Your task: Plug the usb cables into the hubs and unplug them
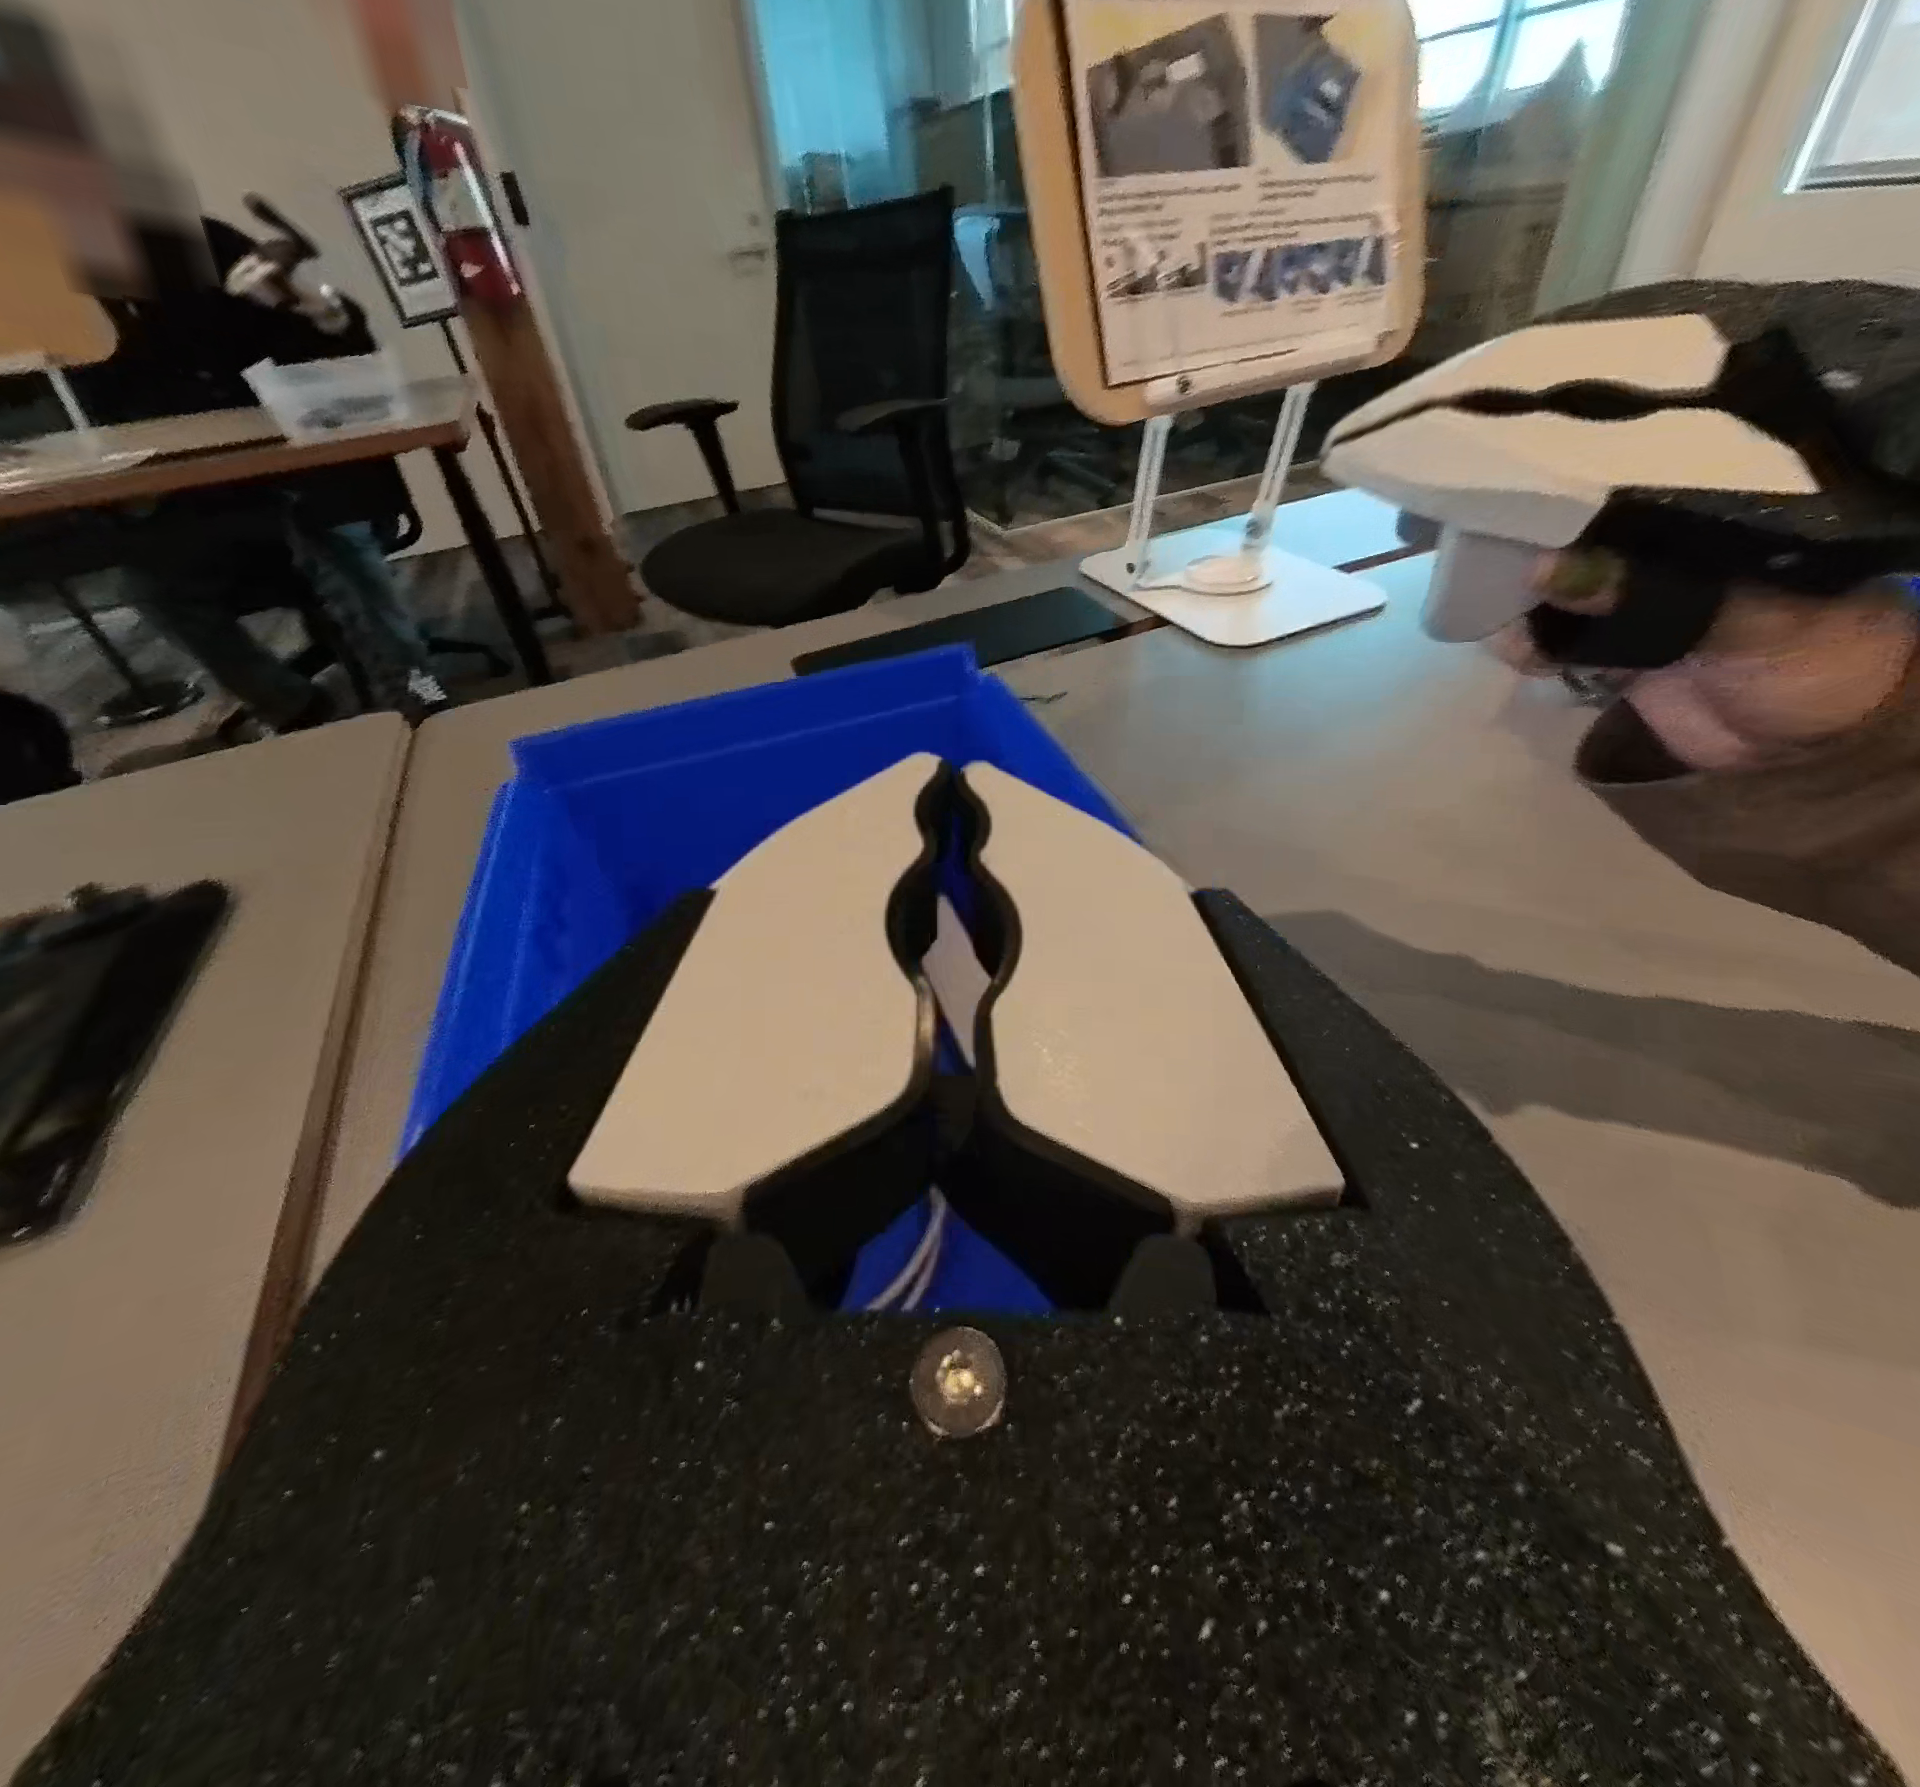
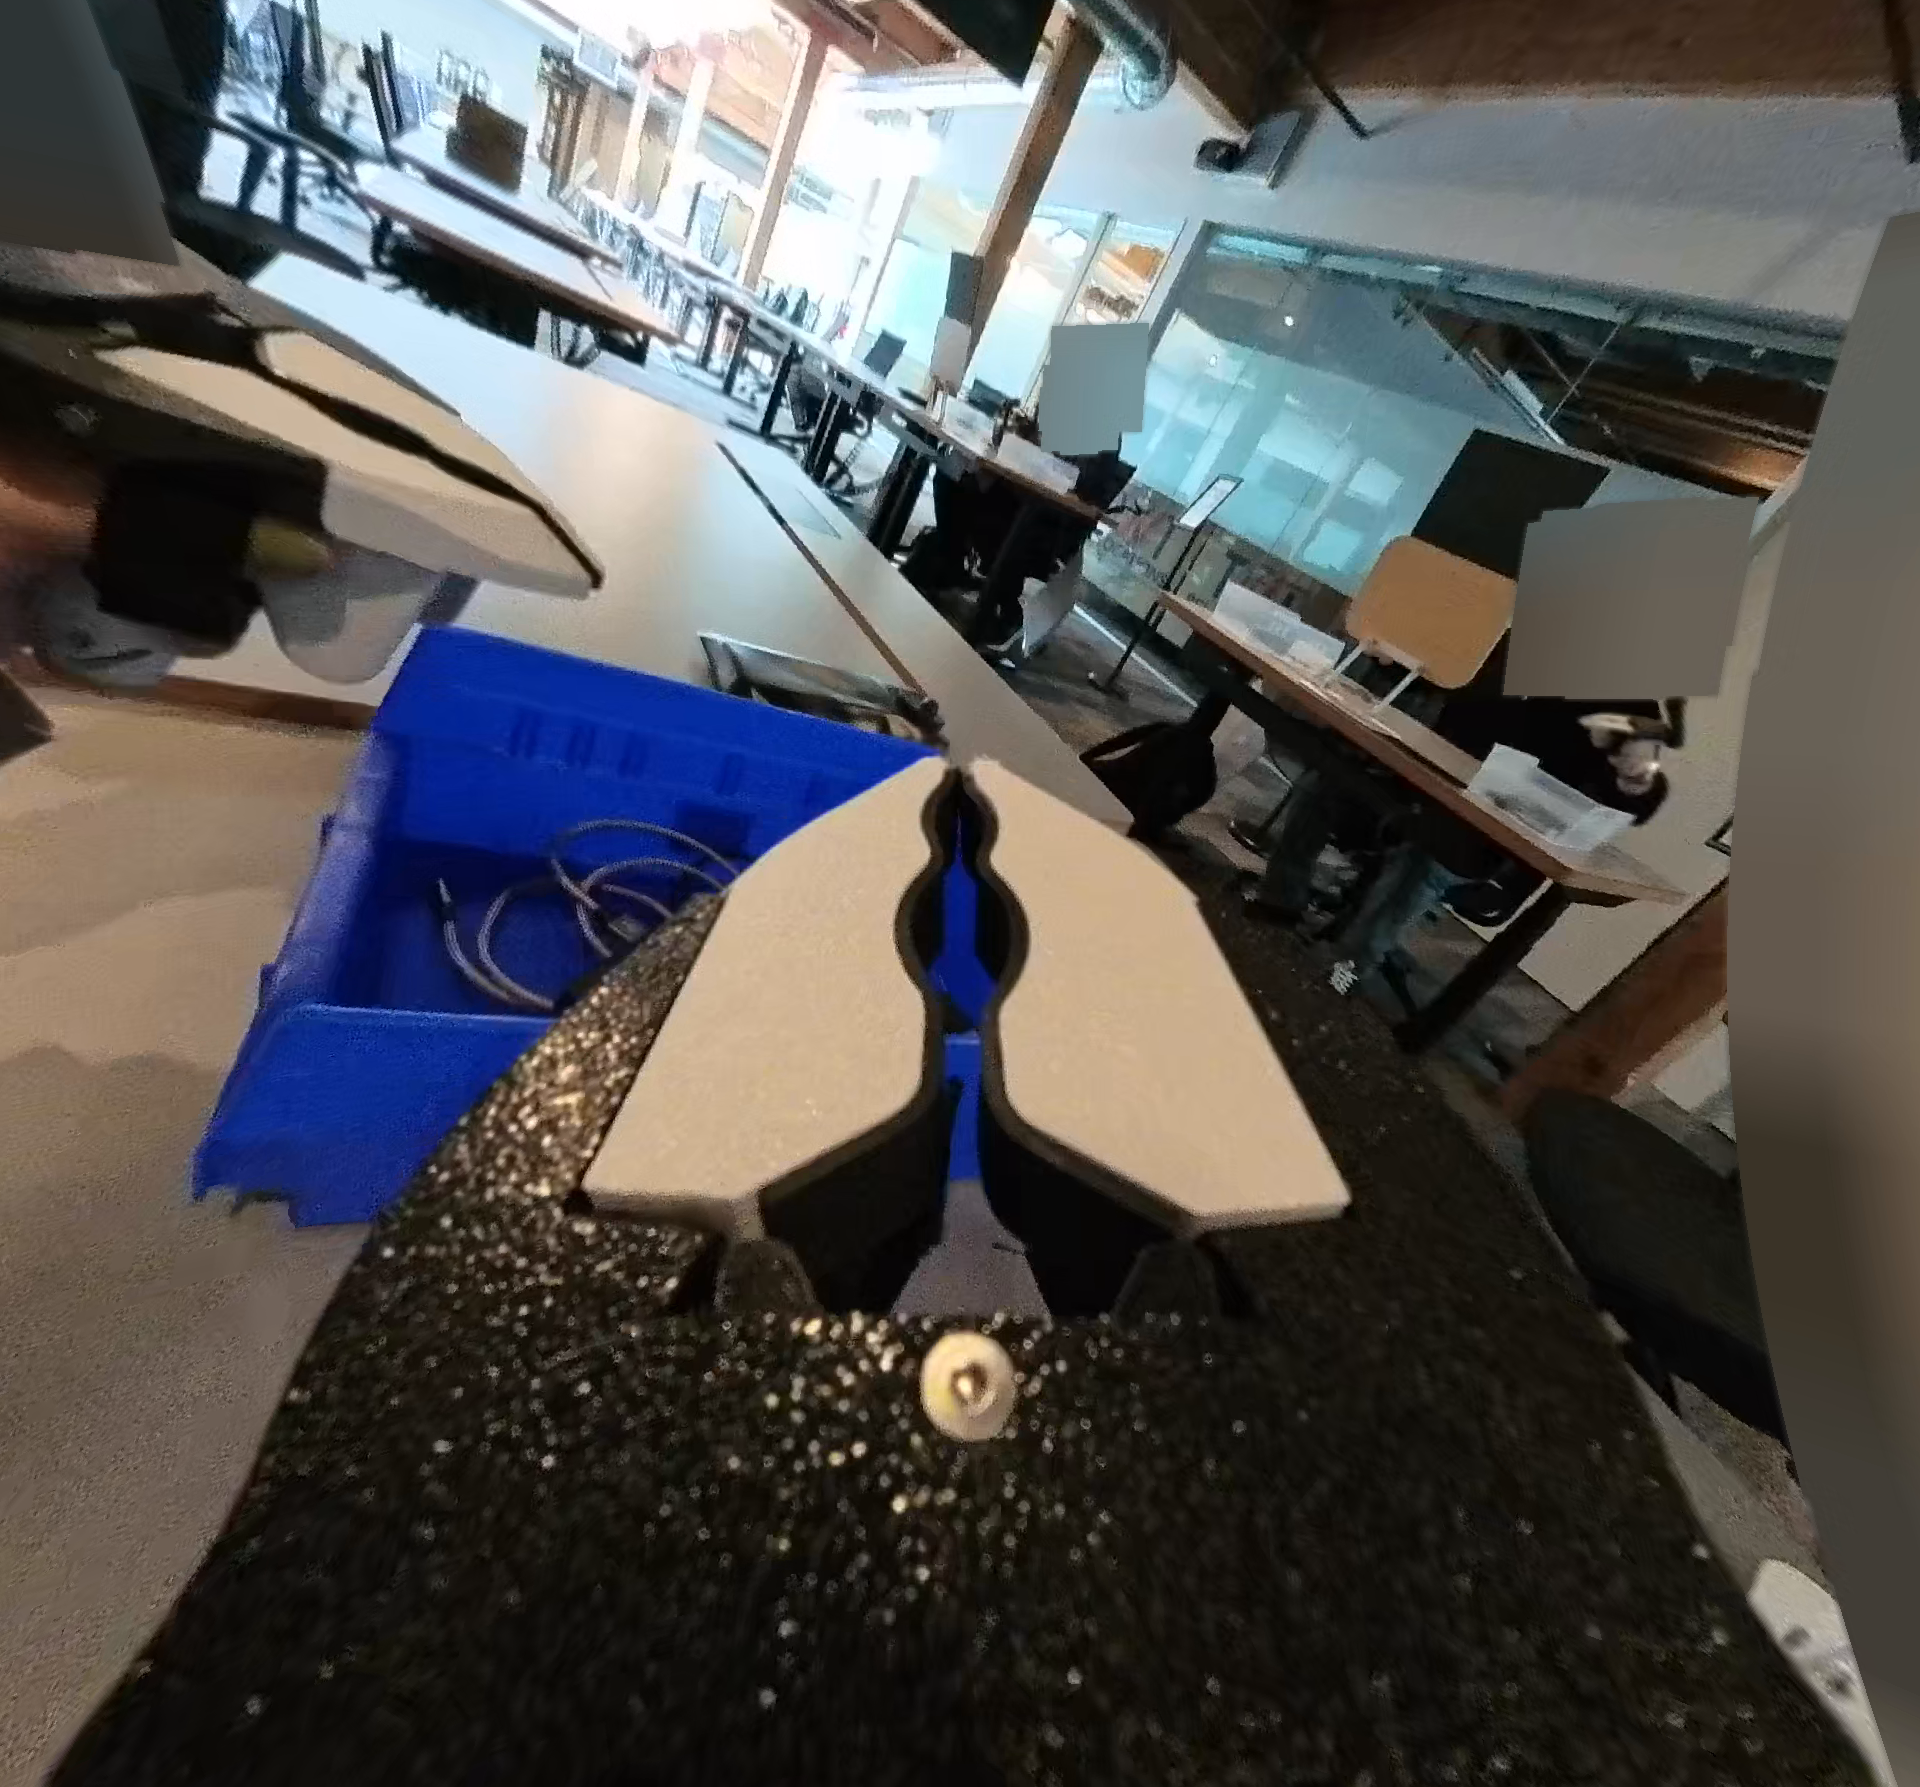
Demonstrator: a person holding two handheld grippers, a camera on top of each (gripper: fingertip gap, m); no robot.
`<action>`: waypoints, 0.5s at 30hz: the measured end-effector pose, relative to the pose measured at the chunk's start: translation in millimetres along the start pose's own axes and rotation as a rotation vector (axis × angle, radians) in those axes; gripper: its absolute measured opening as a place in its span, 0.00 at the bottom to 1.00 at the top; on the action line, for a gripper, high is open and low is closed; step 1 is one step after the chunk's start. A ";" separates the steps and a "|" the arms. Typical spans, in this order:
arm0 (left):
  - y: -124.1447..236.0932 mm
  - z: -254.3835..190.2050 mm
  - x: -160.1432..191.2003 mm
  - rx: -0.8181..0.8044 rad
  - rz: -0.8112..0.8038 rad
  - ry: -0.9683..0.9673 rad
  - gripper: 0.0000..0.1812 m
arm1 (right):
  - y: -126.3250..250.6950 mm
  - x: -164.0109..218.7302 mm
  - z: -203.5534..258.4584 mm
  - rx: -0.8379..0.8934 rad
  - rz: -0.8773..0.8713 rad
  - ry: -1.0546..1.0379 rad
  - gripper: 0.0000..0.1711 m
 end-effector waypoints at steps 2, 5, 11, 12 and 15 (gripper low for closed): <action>-3.6 -7.2 -3.0 0.023 -0.004 -0.015 0.00 | 2.9 -0.8 -1.6 0.001 -0.019 -0.004 0.00; -8.4 -14.7 -5.0 0.002 -0.006 -0.054 0.00 | 9.3 -4.3 -7.7 0.010 -0.072 -0.038 0.04; -14.5 -22.9 -5.9 -0.038 0.014 -0.127 0.02 | 19.7 -5.9 -20.1 0.046 -0.072 -0.052 0.00; -15.7 -23.8 -5.7 -0.036 0.017 -0.132 0.02 | 20.9 -6.1 -21.4 0.049 -0.070 -0.055 0.00; -18.5 -25.3 -4.7 -0.031 0.032 -0.138 0.02 | 23.6 -6.9 -24.2 0.058 -0.075 -0.062 0.00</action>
Point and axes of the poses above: each gripper's, where its closed fingertips meet, y back along the fingers, x out of its underside, z = x × y across the jaws, the point moved 10 cm from there along y, back along the fingers, and after that the axes turned 9 degrees about z, right-handed, at the moved point
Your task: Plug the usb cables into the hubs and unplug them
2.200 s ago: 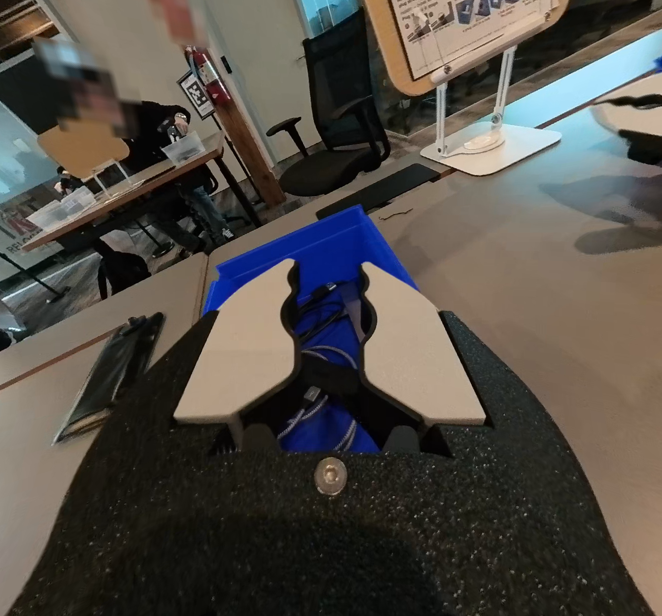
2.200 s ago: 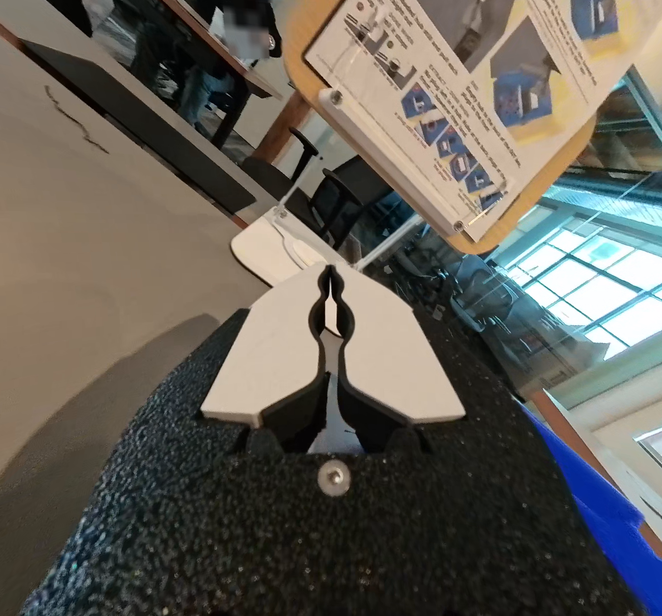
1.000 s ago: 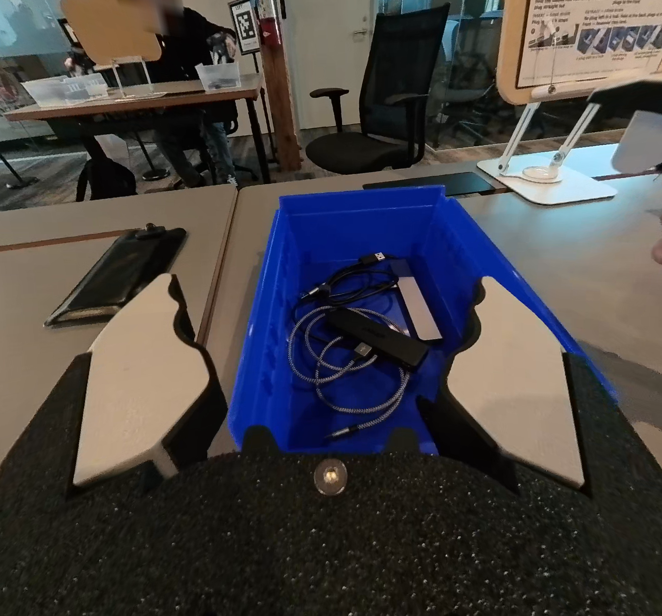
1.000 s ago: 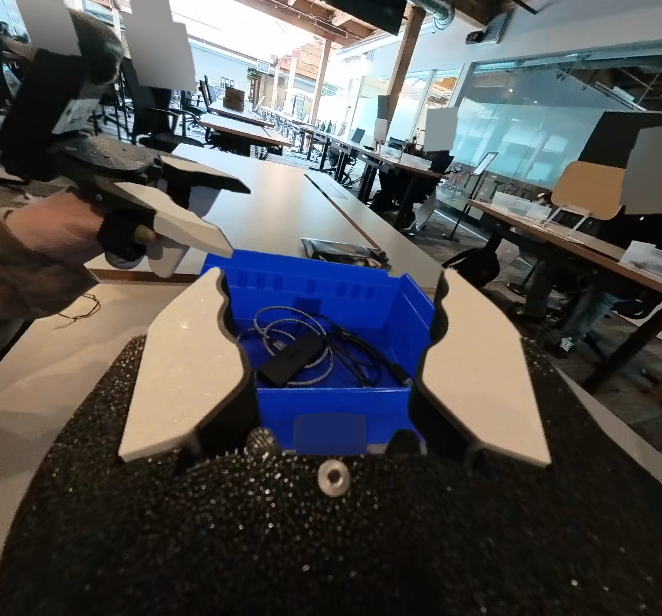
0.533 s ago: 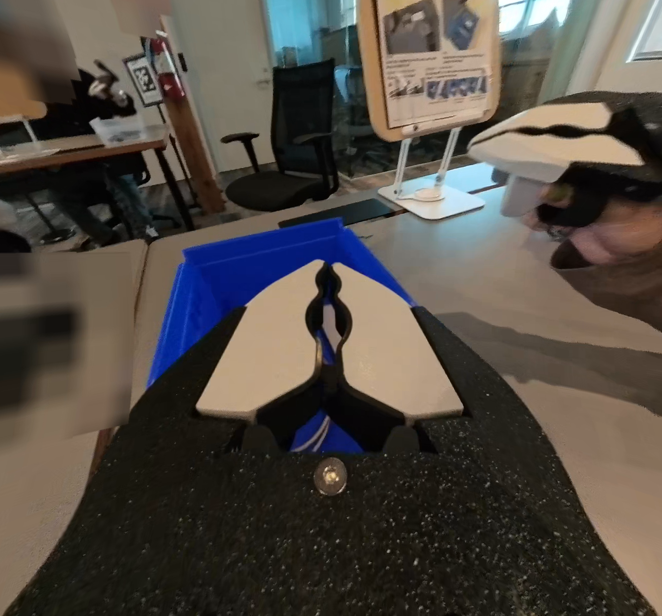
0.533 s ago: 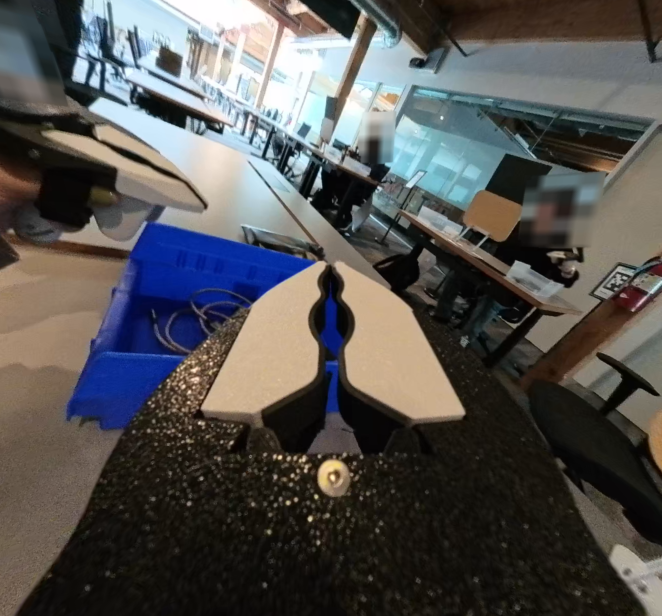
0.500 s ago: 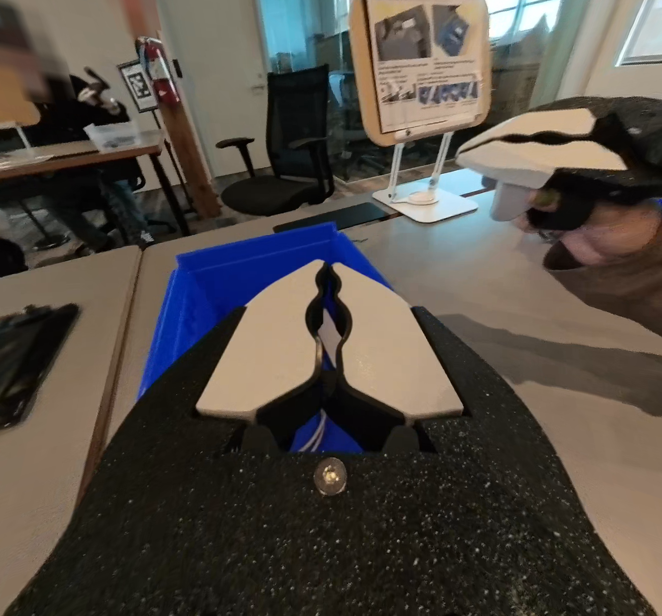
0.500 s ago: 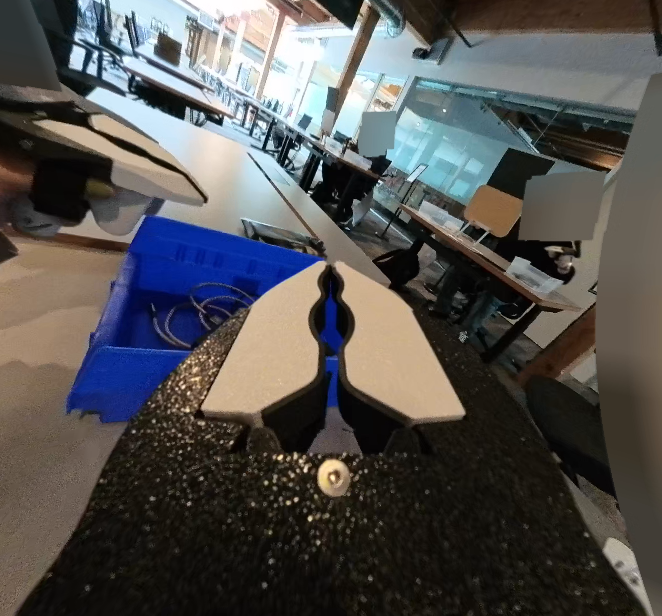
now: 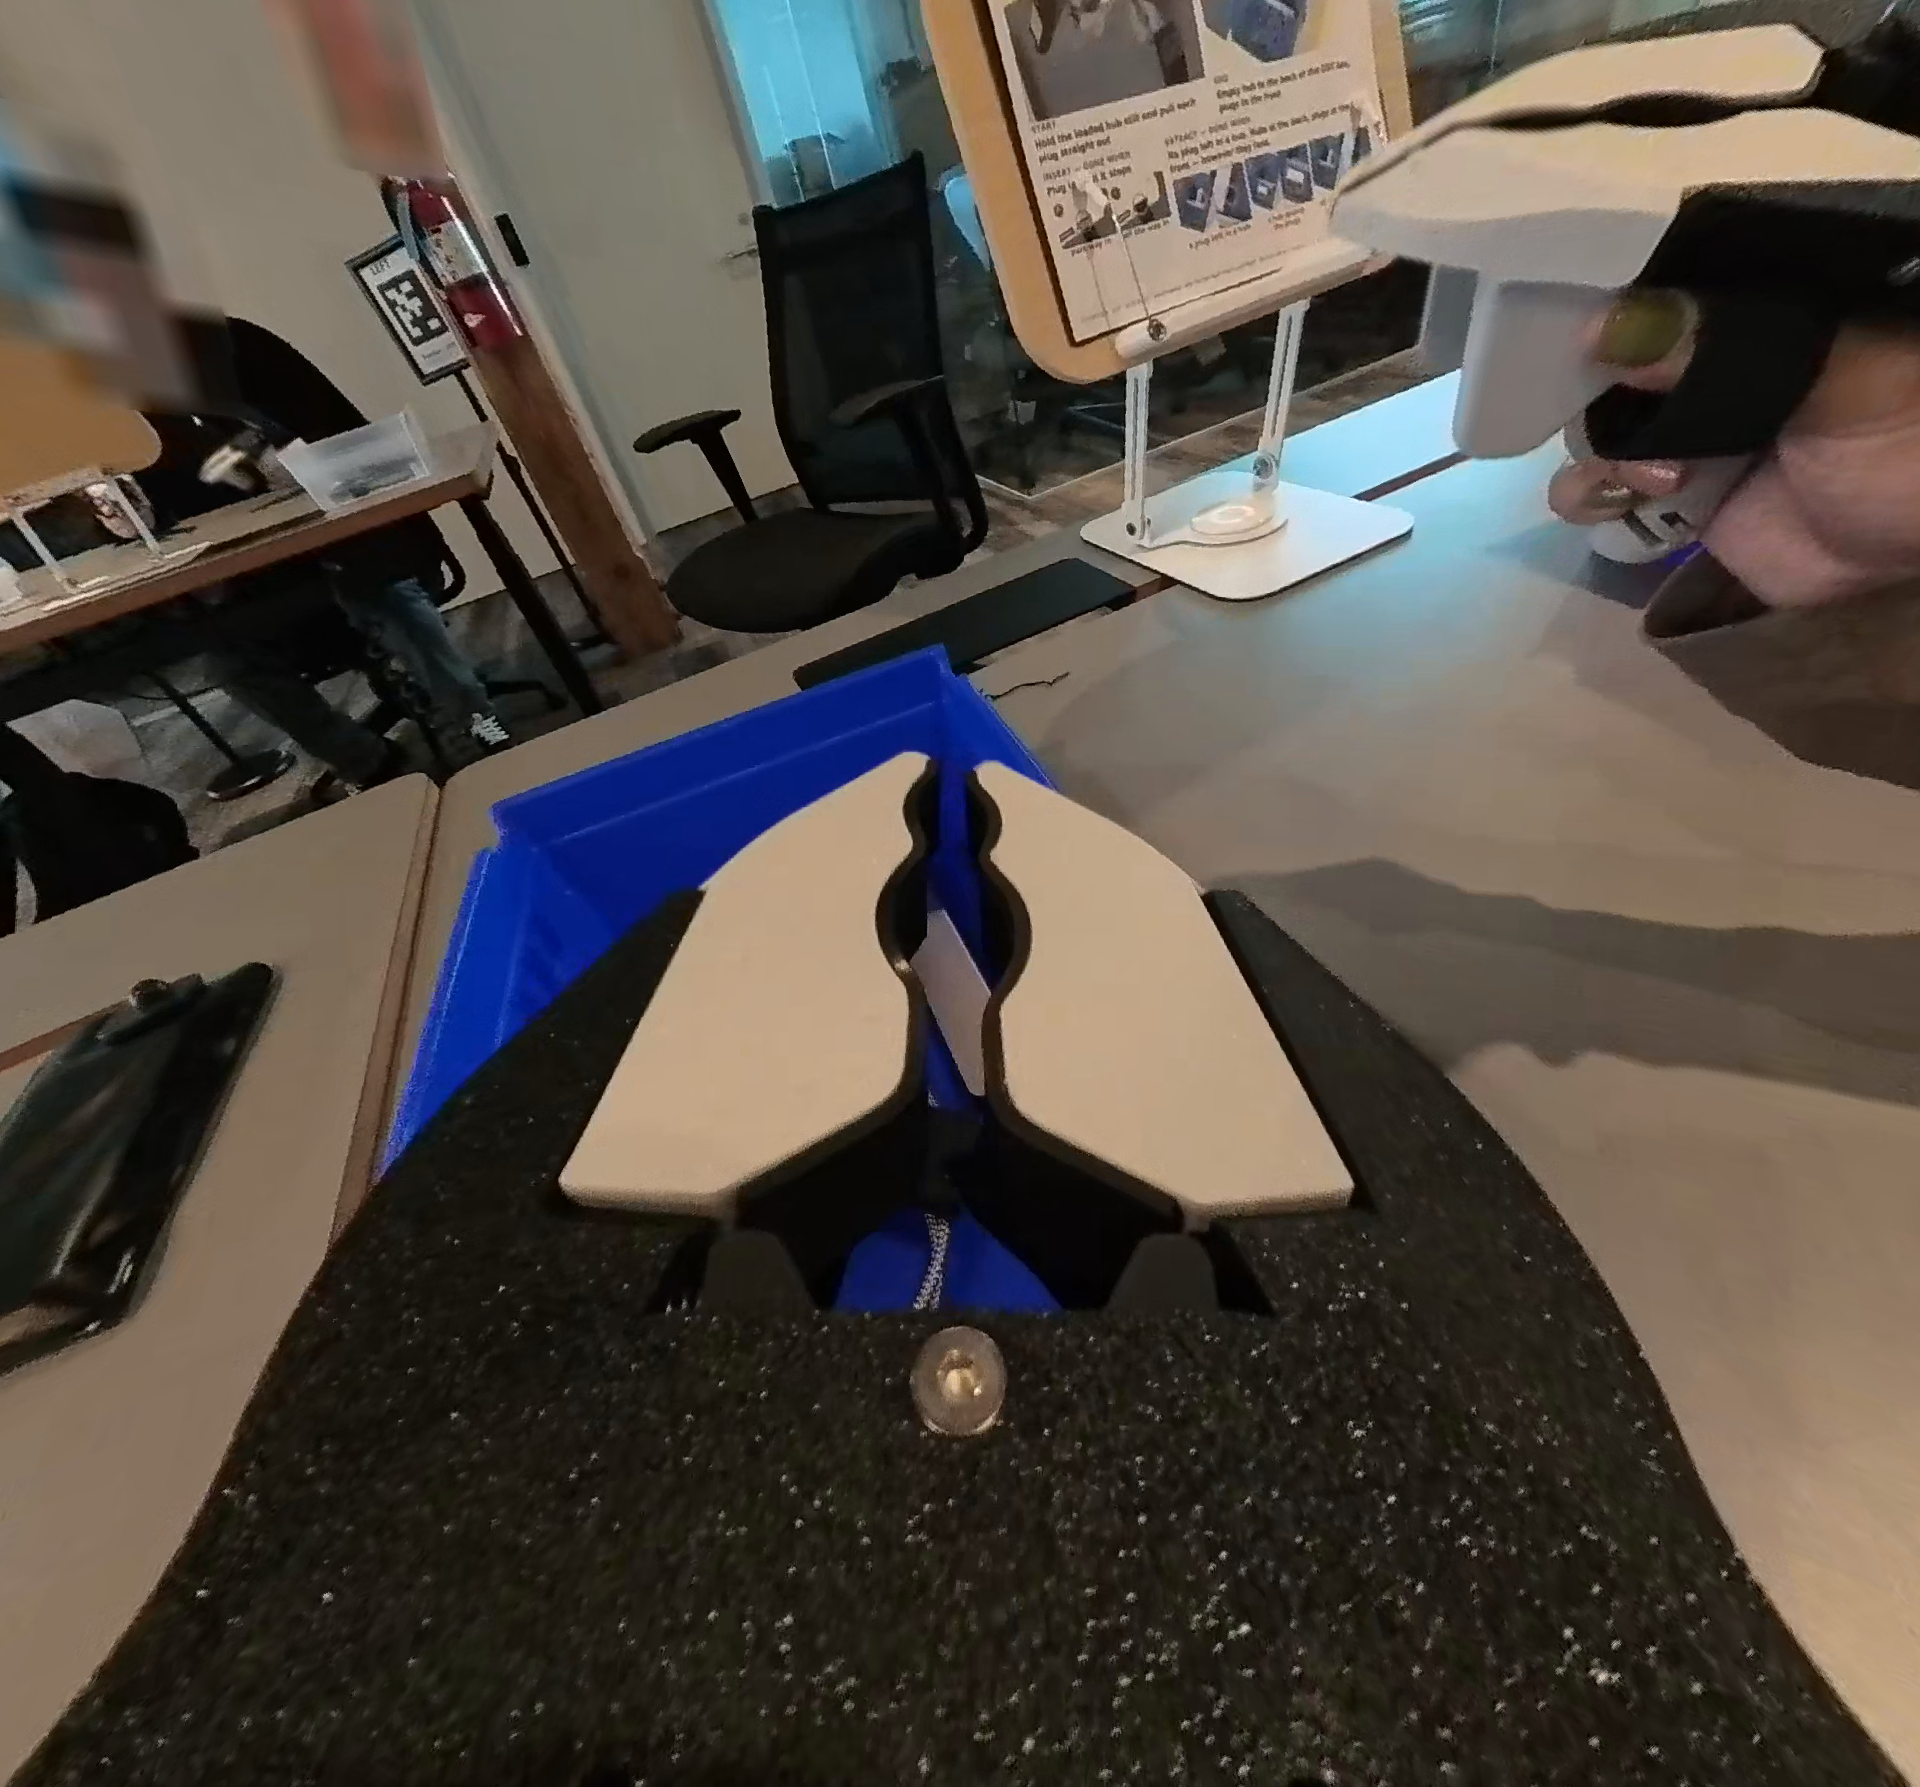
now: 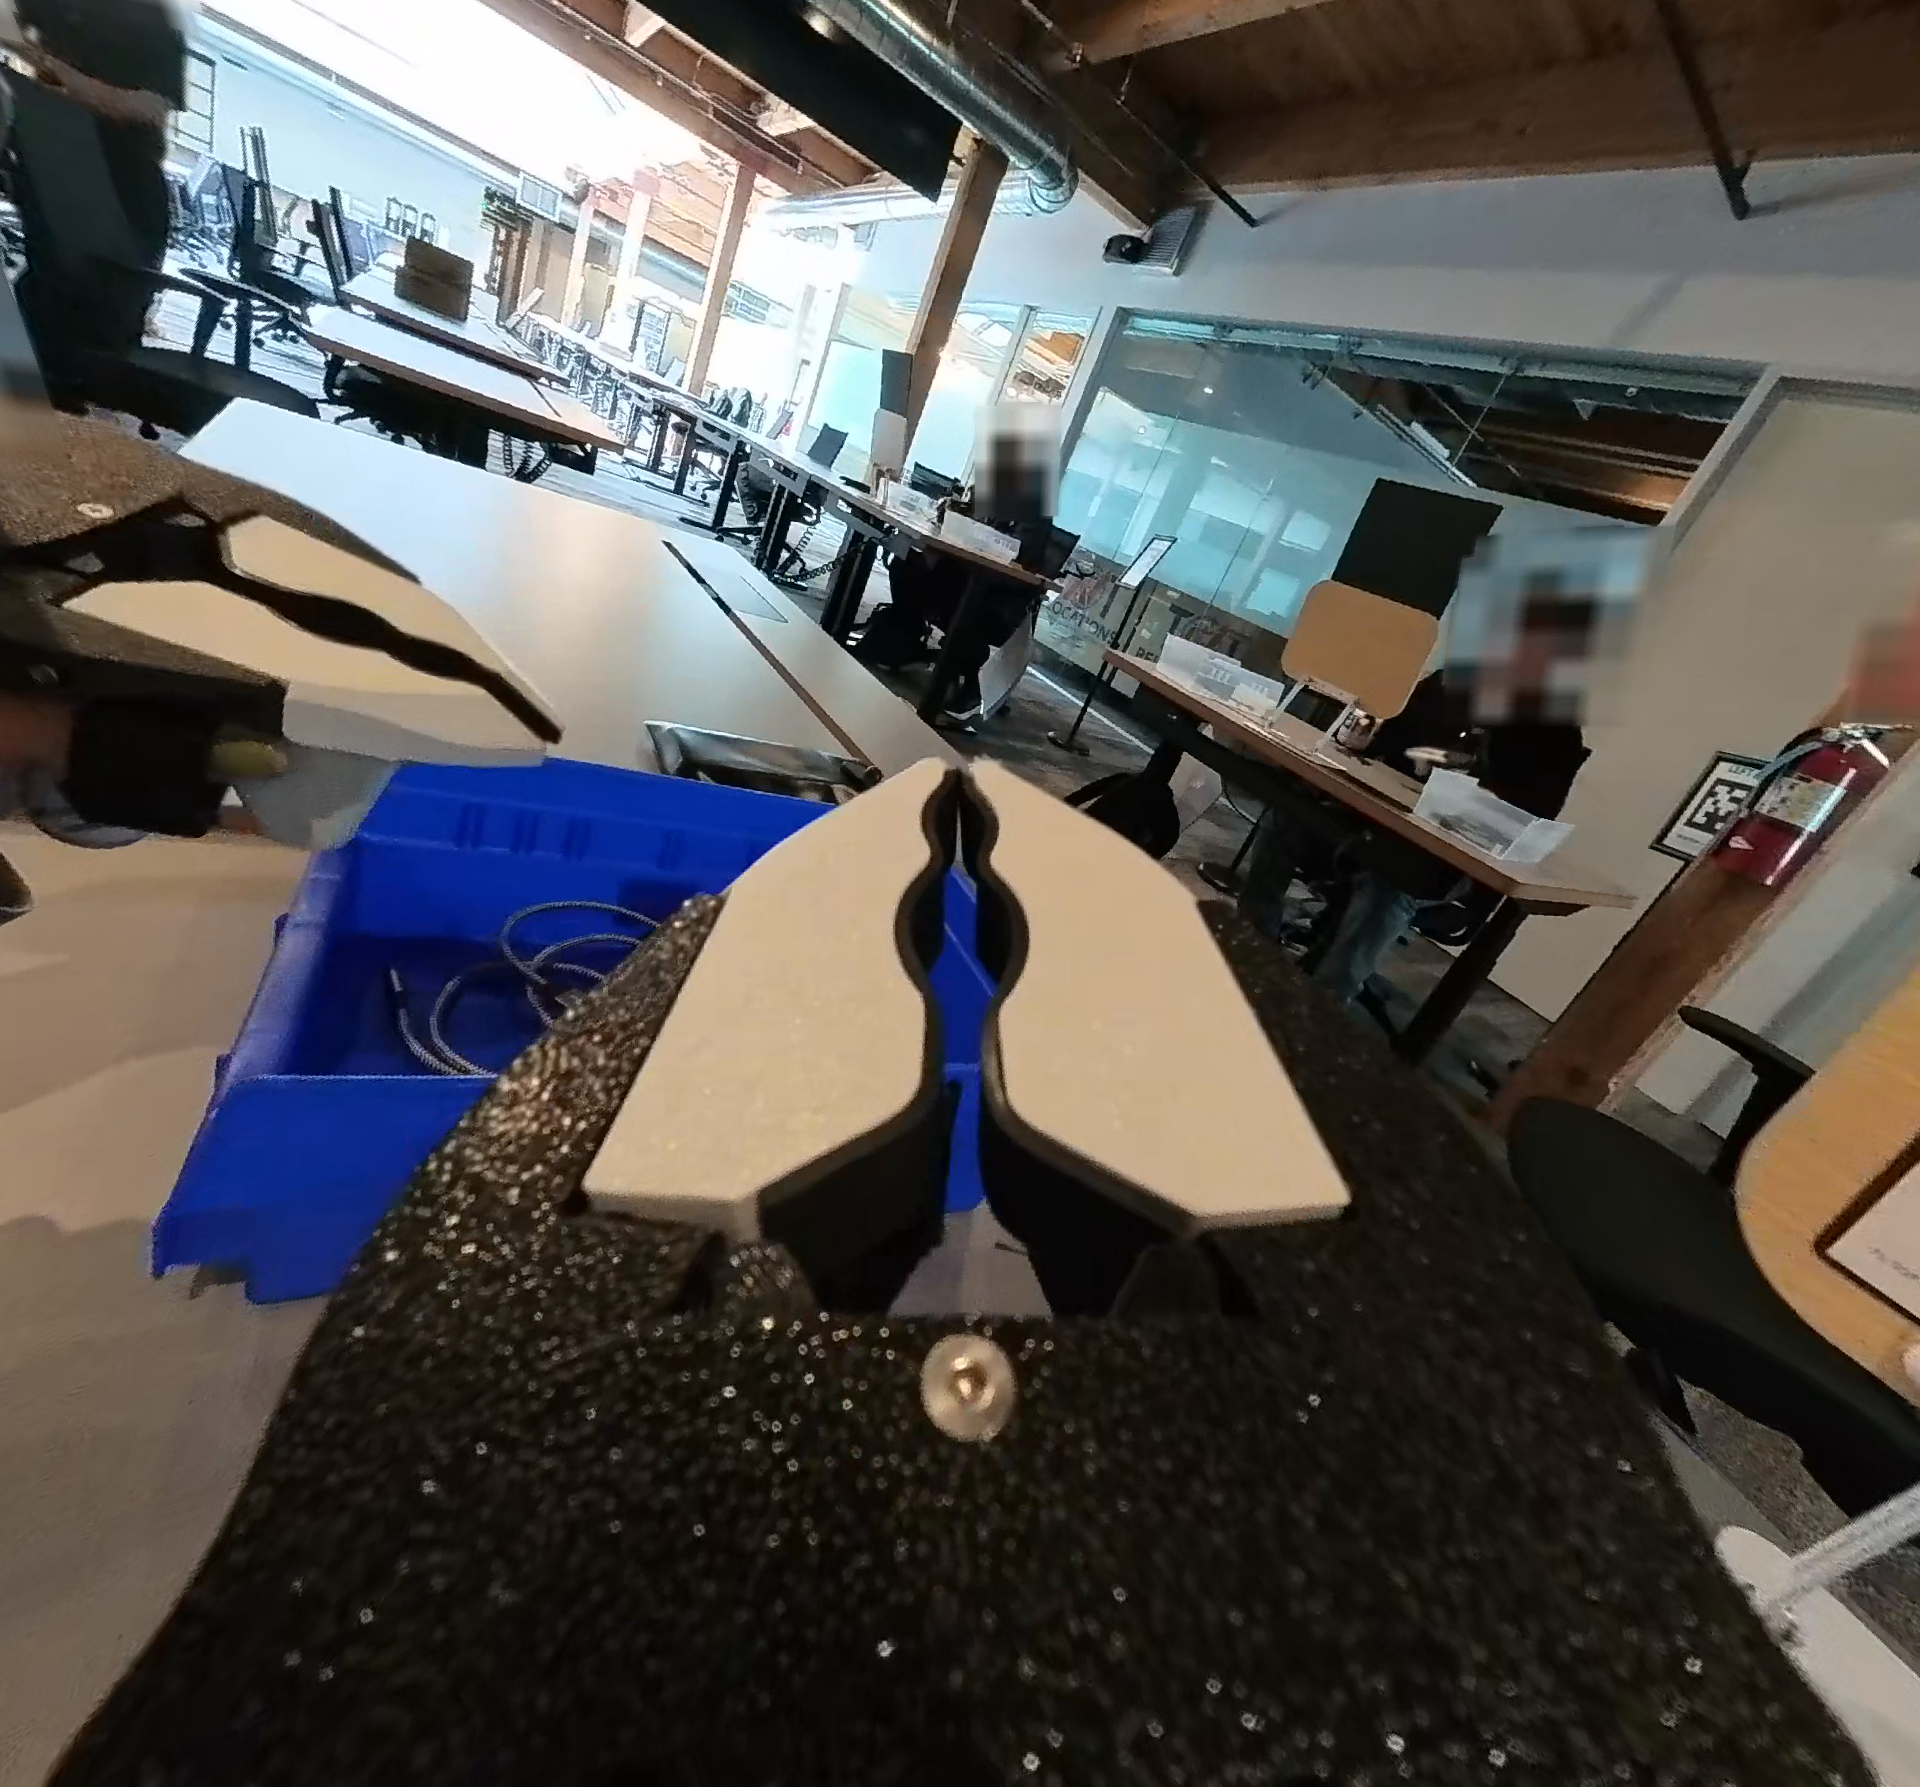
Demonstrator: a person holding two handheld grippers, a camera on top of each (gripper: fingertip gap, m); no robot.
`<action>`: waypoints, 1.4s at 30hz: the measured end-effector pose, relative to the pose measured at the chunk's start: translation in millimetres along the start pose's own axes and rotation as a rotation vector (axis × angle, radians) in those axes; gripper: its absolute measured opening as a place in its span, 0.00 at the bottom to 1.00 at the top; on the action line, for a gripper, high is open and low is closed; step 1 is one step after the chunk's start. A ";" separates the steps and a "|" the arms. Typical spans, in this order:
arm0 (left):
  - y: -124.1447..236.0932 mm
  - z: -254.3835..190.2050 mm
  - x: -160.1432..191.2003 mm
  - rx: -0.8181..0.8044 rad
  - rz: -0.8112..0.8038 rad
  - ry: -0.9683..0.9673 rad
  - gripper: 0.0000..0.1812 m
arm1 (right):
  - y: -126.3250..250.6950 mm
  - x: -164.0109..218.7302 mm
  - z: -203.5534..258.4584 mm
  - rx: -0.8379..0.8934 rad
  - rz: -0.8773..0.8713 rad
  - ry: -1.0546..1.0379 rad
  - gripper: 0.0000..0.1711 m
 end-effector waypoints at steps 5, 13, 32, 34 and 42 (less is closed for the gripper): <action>-1.6 -1.0 0.1 0.001 0.004 -0.005 0.02 | 1.6 -0.3 -2.4 0.017 0.000 0.011 0.00; -1.0 -0.3 0.3 -0.003 0.006 -0.006 0.03 | -2.7 3.0 -0.2 0.013 0.027 0.019 0.00; 35.4 48.8 22.8 -0.283 0.153 0.045 0.04 | -77.5 27.3 20.3 -0.486 0.429 -0.008 0.14; 43.5 55.0 24.8 -0.327 0.150 0.058 0.04 | -107.5 22.0 23.9 -0.587 0.543 -0.019 0.19; 61.4 70.3 33.1 -0.397 0.130 0.120 0.04 | -219.4 56.9 79.2 -0.777 1.343 -0.163 0.37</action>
Point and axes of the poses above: each gripper's, where its closed fingertips meet, y back along the fingers, x out of its underside, z = x × y across the jaws, the point moved 10 cm from there along y, back along the fingers, and after that the axes turned 9 degrees about z, right-handed, at the moved point
